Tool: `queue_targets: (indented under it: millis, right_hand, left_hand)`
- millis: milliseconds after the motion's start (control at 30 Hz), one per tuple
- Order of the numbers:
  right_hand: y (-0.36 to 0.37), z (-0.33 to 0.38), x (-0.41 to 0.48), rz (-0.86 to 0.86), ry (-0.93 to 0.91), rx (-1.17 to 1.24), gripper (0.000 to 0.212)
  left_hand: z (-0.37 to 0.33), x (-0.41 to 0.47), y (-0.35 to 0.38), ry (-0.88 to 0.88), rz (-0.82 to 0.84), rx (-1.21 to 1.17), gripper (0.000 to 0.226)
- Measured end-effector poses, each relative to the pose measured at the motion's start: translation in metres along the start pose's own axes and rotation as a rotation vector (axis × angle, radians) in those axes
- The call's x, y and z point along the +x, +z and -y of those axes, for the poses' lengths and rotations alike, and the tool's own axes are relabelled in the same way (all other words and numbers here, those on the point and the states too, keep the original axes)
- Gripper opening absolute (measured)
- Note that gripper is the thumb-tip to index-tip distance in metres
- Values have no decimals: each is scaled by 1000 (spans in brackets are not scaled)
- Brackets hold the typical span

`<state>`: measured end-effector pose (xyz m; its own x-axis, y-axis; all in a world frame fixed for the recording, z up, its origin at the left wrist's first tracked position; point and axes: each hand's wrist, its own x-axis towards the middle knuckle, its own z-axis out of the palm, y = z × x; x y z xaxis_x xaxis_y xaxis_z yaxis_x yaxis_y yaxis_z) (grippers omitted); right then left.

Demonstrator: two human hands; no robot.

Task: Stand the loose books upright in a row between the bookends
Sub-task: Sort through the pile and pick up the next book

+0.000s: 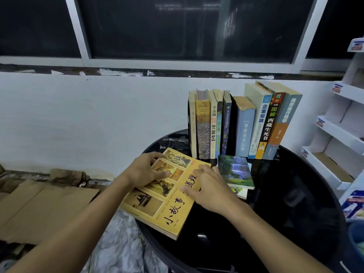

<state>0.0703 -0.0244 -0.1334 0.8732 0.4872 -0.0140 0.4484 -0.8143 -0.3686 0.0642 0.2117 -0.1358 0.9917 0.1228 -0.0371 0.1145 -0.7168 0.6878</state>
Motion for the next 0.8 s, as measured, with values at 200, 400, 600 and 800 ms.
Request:
queue_targets:
  millis: [200,400,600,800]
  right_hand:
    - [9,3,10,-82,1,228,54]
    - [11,7,31,-264,-86,434,33]
    - [-17,29,55,-435,-290,618,37]
    - [-44,51,66,-462,-495,627,48]
  left_hand:
    - [7,-12,-16,-11,-68,-331,78]
    - [6,-35,-42,44,-142,-509,60]
    - [-19,-60,-71,170,-251,-617,58]
    - [-50,-82,-81,318,-345,-639,57]
